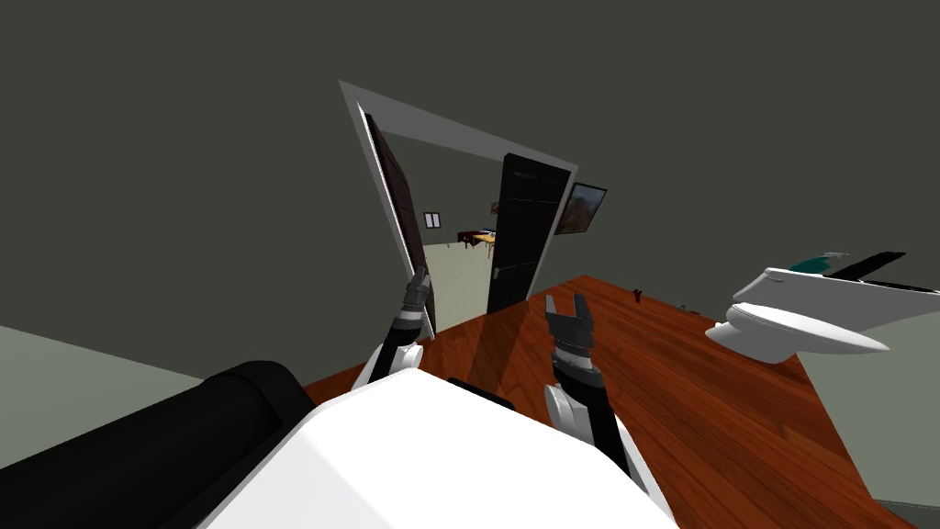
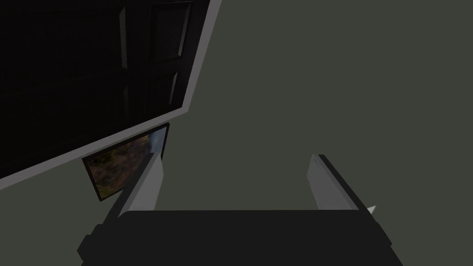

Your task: Push the door open

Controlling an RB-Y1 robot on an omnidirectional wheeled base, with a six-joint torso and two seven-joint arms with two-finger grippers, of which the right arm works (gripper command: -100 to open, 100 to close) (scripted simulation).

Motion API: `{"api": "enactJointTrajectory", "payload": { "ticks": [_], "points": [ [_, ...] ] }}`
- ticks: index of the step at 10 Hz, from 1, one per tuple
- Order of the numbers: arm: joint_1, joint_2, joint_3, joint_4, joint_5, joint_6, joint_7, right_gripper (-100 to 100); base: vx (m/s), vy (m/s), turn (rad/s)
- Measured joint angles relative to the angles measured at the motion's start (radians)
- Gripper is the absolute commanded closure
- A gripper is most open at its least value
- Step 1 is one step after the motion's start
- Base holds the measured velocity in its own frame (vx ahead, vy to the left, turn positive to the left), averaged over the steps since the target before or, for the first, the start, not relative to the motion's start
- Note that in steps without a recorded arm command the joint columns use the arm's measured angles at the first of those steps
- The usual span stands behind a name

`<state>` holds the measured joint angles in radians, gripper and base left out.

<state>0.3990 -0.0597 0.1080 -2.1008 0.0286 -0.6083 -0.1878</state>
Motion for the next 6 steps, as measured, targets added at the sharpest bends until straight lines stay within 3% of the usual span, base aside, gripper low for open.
{"api": "enactJointTrajectory", "payload": {
  "ticks": [6],
  "points": [
    [-0.058,-0.016,0.044,0.139,0.018,-0.016,-0.008,-100,0.123,-0.019,-0.006]
  ]
}}
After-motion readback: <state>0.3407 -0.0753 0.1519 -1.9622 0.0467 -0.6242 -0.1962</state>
